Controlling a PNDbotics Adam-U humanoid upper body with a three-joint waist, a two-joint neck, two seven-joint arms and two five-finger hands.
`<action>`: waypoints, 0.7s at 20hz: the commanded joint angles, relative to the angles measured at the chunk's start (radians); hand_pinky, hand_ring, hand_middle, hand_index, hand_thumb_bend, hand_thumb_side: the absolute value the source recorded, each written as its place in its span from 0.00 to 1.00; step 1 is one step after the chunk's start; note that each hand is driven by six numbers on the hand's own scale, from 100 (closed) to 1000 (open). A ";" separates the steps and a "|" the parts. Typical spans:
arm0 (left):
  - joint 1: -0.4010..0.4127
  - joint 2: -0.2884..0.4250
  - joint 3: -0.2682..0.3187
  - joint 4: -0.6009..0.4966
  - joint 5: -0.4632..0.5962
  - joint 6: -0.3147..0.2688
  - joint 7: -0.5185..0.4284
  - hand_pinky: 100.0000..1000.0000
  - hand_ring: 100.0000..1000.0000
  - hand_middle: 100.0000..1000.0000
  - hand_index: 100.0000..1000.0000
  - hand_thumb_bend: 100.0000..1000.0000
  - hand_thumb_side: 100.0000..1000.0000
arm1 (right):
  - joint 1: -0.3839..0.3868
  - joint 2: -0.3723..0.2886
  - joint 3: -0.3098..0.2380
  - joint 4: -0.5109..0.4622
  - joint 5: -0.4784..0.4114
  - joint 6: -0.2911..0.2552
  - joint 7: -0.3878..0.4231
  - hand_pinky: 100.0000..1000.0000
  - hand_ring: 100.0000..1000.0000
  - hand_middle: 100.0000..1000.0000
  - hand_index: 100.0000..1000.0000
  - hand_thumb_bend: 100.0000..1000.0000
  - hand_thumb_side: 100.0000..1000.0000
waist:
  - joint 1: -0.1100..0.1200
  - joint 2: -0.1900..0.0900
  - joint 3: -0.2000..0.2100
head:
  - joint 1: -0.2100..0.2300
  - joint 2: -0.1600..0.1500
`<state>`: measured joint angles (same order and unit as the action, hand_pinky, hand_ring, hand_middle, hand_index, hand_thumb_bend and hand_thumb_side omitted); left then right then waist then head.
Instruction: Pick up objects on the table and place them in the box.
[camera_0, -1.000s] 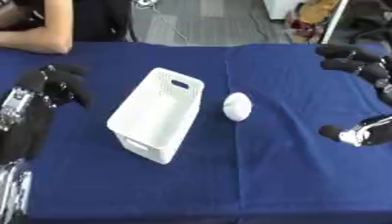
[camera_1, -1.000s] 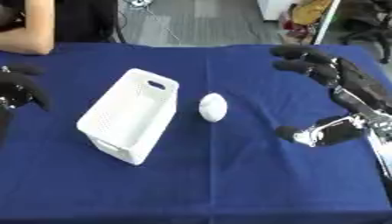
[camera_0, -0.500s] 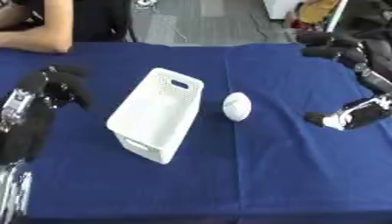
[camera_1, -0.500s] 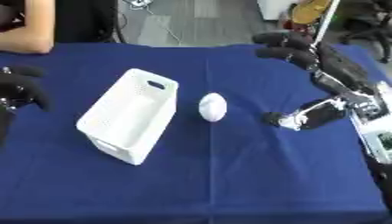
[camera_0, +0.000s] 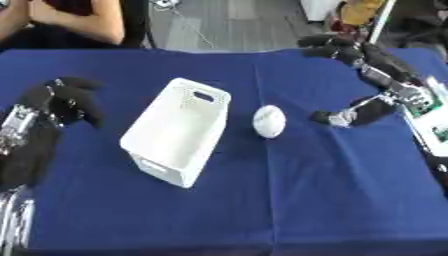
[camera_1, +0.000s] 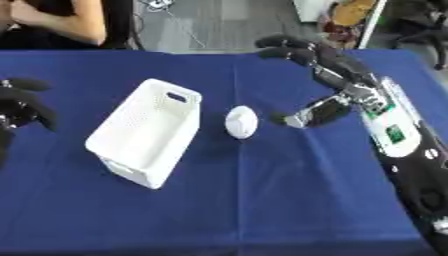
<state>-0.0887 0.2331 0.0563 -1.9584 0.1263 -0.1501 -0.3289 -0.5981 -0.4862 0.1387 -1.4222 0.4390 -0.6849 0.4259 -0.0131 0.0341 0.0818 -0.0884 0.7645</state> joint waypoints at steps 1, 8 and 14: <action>-0.003 0.018 -0.002 -0.012 -0.003 -0.005 -0.005 0.40 0.44 0.69 0.63 0.00 0.94 | -0.038 0.001 -0.004 0.025 0.014 -0.222 0.227 0.85 0.96 0.92 0.92 0.46 0.40 | 0.006 -0.008 0.002 | -0.008 -0.002; -0.004 0.015 -0.006 -0.011 0.001 -0.011 -0.011 0.40 0.44 0.69 0.64 0.00 0.94 | -0.087 0.055 -0.004 0.116 0.071 -0.222 0.226 0.86 0.97 0.92 0.92 0.46 0.40 | 0.018 -0.007 0.006 | -0.016 -0.002; -0.006 0.013 -0.008 -0.010 0.002 -0.014 -0.015 0.40 0.44 0.69 0.64 0.00 0.94 | -0.130 0.103 0.009 0.192 0.120 -0.222 0.236 0.86 0.97 0.92 0.92 0.45 0.41 | 0.023 -0.006 0.012 | -0.023 -0.001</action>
<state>-0.0887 0.2328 0.0501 -1.9581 0.1265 -0.1623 -0.3414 -0.7028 -0.3796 0.1466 -1.2318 0.5490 -0.6793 0.4316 0.0074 0.0358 0.0936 -0.0980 0.7648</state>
